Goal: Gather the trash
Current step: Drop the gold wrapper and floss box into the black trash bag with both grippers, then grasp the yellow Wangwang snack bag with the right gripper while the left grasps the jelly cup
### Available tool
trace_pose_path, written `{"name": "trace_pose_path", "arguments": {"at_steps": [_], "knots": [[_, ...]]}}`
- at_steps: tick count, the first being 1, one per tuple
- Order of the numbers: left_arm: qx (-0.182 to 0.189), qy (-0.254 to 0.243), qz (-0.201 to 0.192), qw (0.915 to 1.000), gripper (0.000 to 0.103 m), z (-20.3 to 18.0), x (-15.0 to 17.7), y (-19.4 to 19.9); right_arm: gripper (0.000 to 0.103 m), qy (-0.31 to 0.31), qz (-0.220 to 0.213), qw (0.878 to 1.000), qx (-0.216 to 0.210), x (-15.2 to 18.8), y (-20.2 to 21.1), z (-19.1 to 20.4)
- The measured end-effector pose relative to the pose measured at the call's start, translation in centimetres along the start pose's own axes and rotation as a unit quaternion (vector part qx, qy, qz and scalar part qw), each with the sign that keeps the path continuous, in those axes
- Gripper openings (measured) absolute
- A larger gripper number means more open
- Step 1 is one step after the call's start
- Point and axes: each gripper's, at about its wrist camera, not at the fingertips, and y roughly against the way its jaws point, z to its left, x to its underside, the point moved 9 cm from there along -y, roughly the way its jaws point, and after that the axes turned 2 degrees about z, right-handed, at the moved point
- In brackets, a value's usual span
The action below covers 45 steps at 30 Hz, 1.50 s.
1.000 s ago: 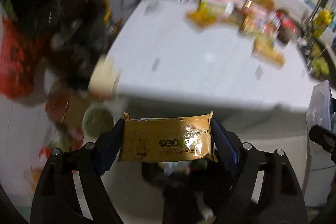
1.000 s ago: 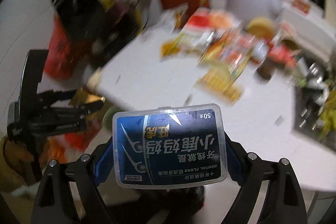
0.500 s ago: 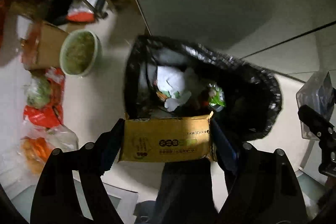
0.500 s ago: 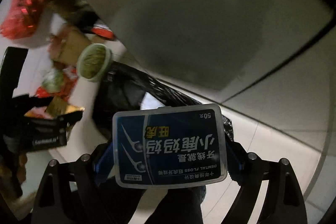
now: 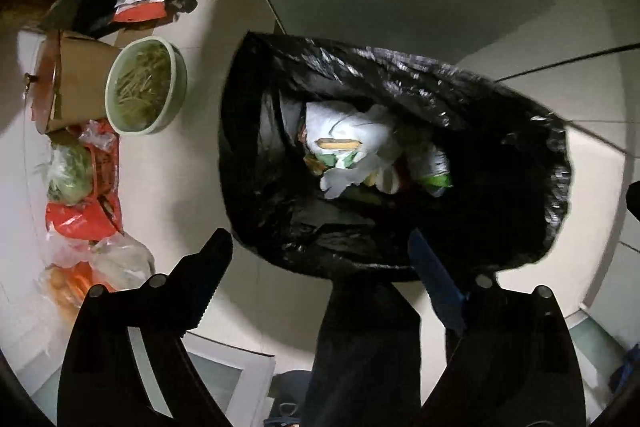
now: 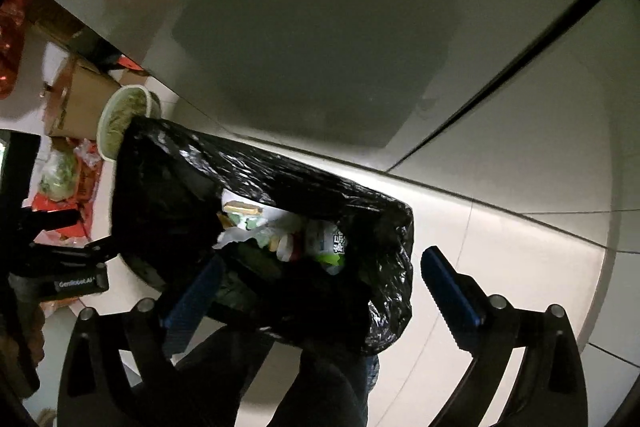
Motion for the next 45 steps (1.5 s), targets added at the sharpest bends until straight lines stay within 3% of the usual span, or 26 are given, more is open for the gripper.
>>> {"name": "trace_pose_path", "arguments": {"at_steps": [4,6,10,13,15,19,25,28,32,35,39,45], "knots": [[0.03,0.007,-0.044,0.9986,0.087,0.6,0.3,5.7,0.097,0.027,-0.04,0.998,-0.031,-0.7,6.1,1.9],[0.037,0.005,-0.078,0.9963,0.087,0.8,0.3,9.3,0.097,0.045,-0.073,0.994,-0.067,-1.4,11.3,3.2],[0.051,0.004,-0.139,0.9889,0.087,0.5,-0.3,15.7,0.097,0.078,-0.189,0.971,-0.123,-4.5,23.8,5.2],[0.065,0.009,-0.178,0.9818,0.087,-0.1,-1.1,19.6,0.098,0.082,-0.296,0.947,-0.093,-8.3,29.7,4.1],[0.076,0.009,-0.198,0.9772,0.087,-0.7,-2.0,21.8,0.098,0.083,-0.329,0.939,-0.053,-11.1,30.6,3.0],[0.073,-0.003,-0.232,0.9698,0.087,-1.7,-2.9,24.8,0.097,0.104,-0.316,0.943,-0.001,-16.6,28.1,0.0],[0.094,0.02,-0.244,0.965,0.087,-2.1,-3.0,26.6,0.097,0.133,-0.257,0.957,-0.005,-21.2,24.9,-2.7],[0.099,0.029,-0.251,0.9626,0.087,-2.1,-3.4,27.6,0.092,0.159,-0.245,0.956,-0.005,-21.7,24.3,-2.9],[0.108,0.042,-0.264,0.9575,0.087,-1.8,-4.5,29.3,0.059,0.178,-0.24,0.954,-0.031,-21.5,24.3,-2.1],[0.112,0.046,-0.281,0.952,0.087,-1.7,-5.5,30.9,0.04,0.189,-0.24,0.951,-0.039,-21.0,24.5,-1.9],[0.101,0.04,-0.309,0.9448,0.087,-1.4,-7.7,32.9,0.037,0.18,-0.243,0.952,-0.036,-19.9,25.0,-2.3],[0.11,0.042,-0.343,0.932,0.087,-1.2,-13.6,36.4,0.037,0.113,-0.273,0.952,-0.083,-18.0,28.6,-4.2]]}}
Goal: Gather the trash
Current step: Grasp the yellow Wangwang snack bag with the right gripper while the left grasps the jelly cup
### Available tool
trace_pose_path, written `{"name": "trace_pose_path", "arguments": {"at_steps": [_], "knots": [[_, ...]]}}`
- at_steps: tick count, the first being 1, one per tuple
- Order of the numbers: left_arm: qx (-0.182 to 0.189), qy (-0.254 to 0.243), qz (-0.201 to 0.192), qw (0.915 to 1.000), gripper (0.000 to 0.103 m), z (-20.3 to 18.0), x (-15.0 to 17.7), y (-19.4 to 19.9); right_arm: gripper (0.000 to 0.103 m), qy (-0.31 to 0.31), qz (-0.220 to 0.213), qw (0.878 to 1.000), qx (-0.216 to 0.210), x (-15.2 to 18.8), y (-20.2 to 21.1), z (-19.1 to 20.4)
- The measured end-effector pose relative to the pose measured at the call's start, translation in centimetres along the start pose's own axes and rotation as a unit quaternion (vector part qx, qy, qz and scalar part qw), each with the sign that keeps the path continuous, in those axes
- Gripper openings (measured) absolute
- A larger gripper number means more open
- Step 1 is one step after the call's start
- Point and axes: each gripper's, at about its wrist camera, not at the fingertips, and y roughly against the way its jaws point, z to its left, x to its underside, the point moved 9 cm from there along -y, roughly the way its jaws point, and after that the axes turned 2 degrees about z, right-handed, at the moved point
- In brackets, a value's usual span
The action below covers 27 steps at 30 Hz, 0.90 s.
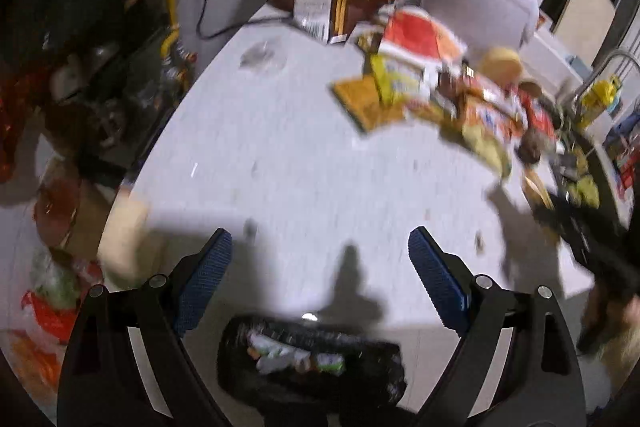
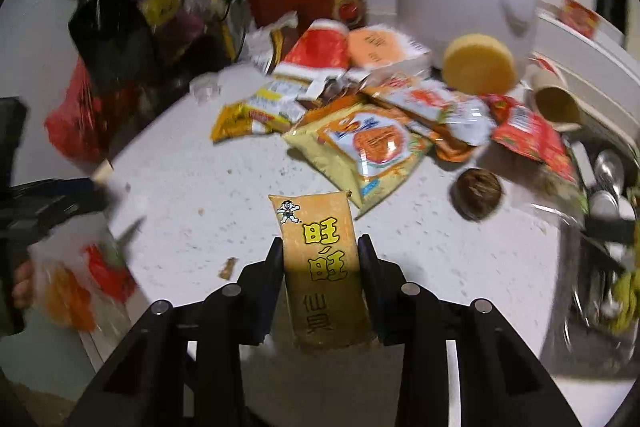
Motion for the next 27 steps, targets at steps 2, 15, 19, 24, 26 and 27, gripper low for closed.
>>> {"name": "trace_pose_path", "arguments": {"at_steps": [2,15,19,24,26,27], "knots": [[0.003,0.002,-0.011,0.9999,0.087,0.1,-2.6,-0.8,0.037,-0.029,-0.014,0.999,-0.005,0.1,1.7,-0.4],[-0.095,0.105,0.021,0.9897,0.087,6.9,-14.5,-11.8,0.036,-0.105,-0.046,0.993,-0.006,2.3,6.2,-0.4],[-0.123,0.081,0.016,0.9889,0.073,6.8,-15.0,-12.5,0.036,-0.11,-0.046,0.993,-0.004,2.9,6.5,-0.2],[-0.088,0.075,0.013,0.9932,0.046,6.0,-14.9,-12.0,0.036,-0.112,-0.048,0.993,-0.008,2.9,6.6,0.1],[-0.078,0.076,0.007,0.994,0.046,5.7,-14.7,-11.4,0.036,-0.111,-0.049,0.993,-0.009,2.7,6.5,0.2],[-0.066,0.078,0.0,0.9948,0.045,5.6,-14.6,-10.6,0.036,-0.111,-0.05,0.993,-0.013,2.5,6.4,0.4]]}}
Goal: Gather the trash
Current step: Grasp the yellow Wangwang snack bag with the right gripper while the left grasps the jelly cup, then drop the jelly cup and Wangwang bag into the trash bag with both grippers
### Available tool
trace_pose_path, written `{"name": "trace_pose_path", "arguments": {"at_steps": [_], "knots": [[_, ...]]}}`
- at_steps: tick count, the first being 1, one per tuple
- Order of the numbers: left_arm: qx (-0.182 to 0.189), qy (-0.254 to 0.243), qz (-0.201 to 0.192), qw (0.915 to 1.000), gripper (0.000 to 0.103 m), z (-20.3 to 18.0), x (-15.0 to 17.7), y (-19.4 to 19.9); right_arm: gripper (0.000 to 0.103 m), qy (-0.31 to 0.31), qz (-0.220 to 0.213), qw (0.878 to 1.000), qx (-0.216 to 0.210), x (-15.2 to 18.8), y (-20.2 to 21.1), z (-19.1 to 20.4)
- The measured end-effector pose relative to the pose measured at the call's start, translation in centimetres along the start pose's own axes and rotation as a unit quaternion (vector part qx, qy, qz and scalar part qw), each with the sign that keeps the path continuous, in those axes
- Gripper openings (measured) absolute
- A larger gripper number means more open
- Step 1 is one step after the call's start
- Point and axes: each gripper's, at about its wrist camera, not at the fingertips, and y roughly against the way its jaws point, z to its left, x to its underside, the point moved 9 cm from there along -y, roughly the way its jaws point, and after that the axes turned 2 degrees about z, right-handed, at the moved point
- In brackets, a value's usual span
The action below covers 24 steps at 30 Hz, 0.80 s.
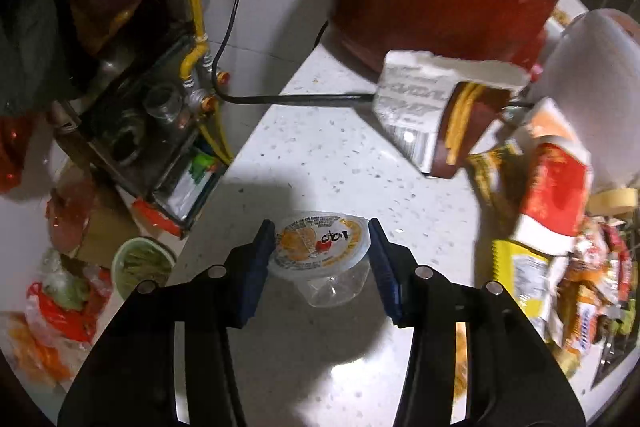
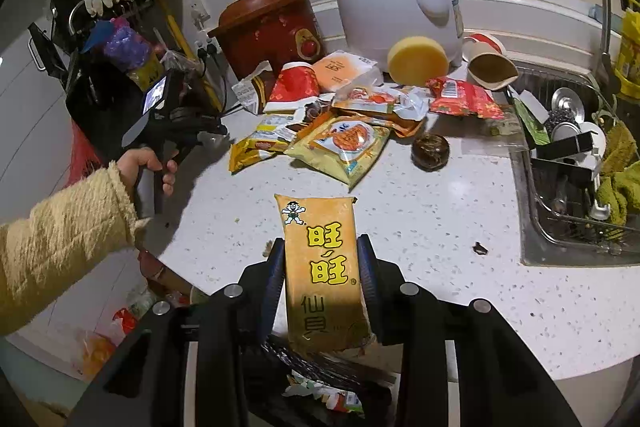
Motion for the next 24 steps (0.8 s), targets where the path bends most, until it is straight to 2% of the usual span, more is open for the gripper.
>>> {"name": "trace_pose_path", "arguments": {"at_steps": [5,9,13,16,18,21,24], "knots": [[0.056,-0.028,-0.037,0.9974,0.044,-1.0,1.6,5.4,0.036,0.02,-0.005,1.0,-0.019,-0.8,0.0,2.0],[0.102,-0.077,-0.058,0.9901,0.044,-1.5,6.0,11.6,0.036,0.051,-0.001,0.998,-0.042,-0.7,0.2,4.7],[0.139,-0.11,-0.049,0.983,0.044,-1.0,12.1,16.2,0.036,0.087,0.022,0.993,-0.075,0.6,0.4,8.3],[0.158,-0.127,-0.013,0.9792,0.044,-0.1,17.5,18.1,0.036,0.119,0.044,0.988,-0.092,2.4,0.6,10.8],[0.154,-0.134,0.014,0.9789,0.044,0.7,21.0,18.3,0.036,0.137,0.072,0.982,-0.105,4.4,0.4,12.2],[0.154,-0.134,0.068,0.9766,0.044,2.1,26.5,16.8,0.036,0.146,0.125,0.974,-0.118,8.1,-0.2,13.4],[0.149,-0.129,0.124,0.9725,0.044,3.3,31.6,13.5,0.036,0.147,0.18,0.966,-0.116,12.2,-1.9,13.6]]}}
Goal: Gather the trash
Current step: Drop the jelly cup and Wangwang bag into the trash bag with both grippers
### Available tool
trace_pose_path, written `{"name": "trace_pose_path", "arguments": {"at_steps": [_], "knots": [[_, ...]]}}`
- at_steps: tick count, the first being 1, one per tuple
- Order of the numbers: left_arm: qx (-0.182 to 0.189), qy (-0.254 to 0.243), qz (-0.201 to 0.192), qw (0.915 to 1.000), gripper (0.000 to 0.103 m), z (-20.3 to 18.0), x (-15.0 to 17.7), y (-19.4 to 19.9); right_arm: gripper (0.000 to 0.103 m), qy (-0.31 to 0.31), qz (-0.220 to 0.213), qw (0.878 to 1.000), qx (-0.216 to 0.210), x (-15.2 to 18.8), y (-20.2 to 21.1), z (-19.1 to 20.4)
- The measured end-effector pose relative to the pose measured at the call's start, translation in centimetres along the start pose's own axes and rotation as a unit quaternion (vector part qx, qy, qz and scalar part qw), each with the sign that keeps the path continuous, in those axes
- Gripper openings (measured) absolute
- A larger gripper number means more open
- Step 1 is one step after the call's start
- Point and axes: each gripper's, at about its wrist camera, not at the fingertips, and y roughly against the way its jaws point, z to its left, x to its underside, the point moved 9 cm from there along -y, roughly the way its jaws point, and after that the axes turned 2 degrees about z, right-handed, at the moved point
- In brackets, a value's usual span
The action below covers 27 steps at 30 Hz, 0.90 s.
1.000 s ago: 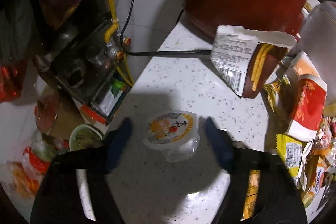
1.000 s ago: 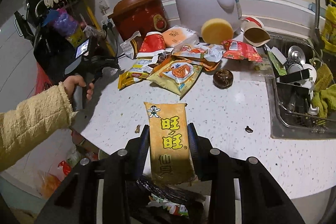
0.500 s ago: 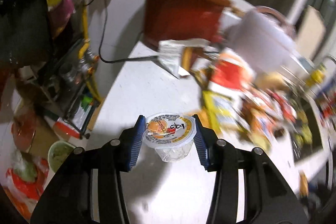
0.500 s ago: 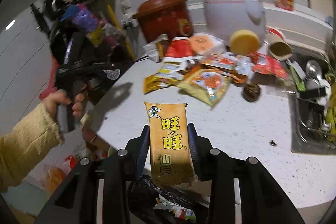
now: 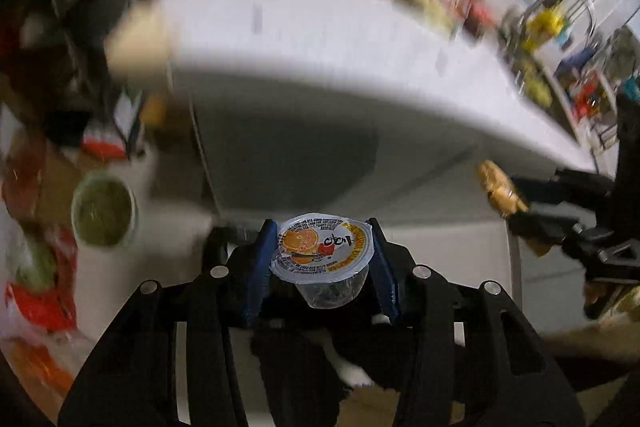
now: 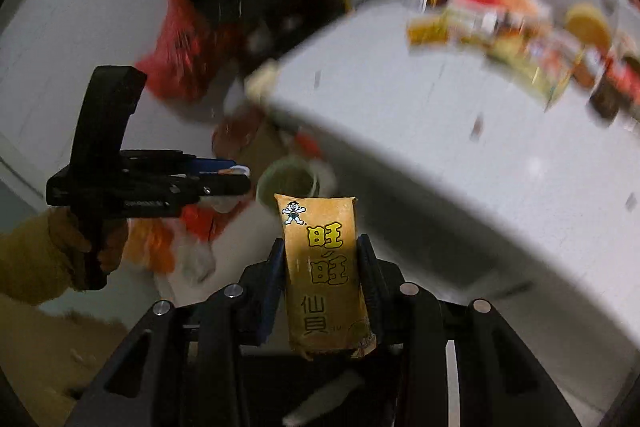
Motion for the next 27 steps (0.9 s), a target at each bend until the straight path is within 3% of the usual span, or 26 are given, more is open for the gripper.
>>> {"name": "trace_pose_path", "arguments": {"at_steps": [4,10,11,12,13,14,17,21,23,25,27], "knots": [[0.006,0.021,0.069,0.9974,0.044,2.5,5.0,-7.8,0.036,-0.023,0.061,0.998,0.014,4.8,-6.4,-1.2],[-0.018,0.051,0.159,0.9858,0.044,6.2,10.2,-19.3,0.036,-0.086,0.141,0.985,0.057,11.8,-18.5,-5.9],[-0.03,0.055,0.177,0.9822,0.052,6.9,10.8,-21.2,0.037,-0.095,0.154,0.981,0.066,12.9,-20.4,-6.8],[-0.038,0.058,0.192,0.9789,0.061,7.5,11.2,-22.4,0.042,-0.096,0.165,0.978,0.082,13.8,-21.9,-7.5],[-0.053,0.058,0.204,0.9758,0.076,8.0,11.6,-23.4,0.058,-0.095,0.173,0.976,0.092,14.2,-22.7,-8.1],[-0.08,0.056,0.213,0.9721,0.082,8.9,11.9,-24.4,0.077,-0.093,0.178,0.973,0.116,14.8,-23.7,-9.0],[-0.083,0.071,0.226,0.9679,0.082,9.9,12.0,-24.8,0.082,-0.096,0.169,0.97,0.145,15.1,-24.0,-10.1],[-0.091,0.075,0.223,0.9676,0.082,10.4,11.7,-23.0,0.084,-0.123,0.162,0.968,0.144,14.9,-22.4,-10.6],[-0.087,0.066,0.215,0.9704,0.082,10.0,11.0,-21.7,0.084,-0.121,0.146,0.972,0.142,13.7,-20.3,-10.1],[-0.083,0.043,0.185,0.9784,0.082,8.9,9.6,-18.8,0.084,-0.107,0.123,0.978,0.132,11.9,-17.8,-8.9],[-0.075,0.024,0.156,0.9846,0.082,7.1,8.2,-16.4,0.084,-0.078,0.079,0.987,0.112,8.4,-13.3,-6.3]]}}
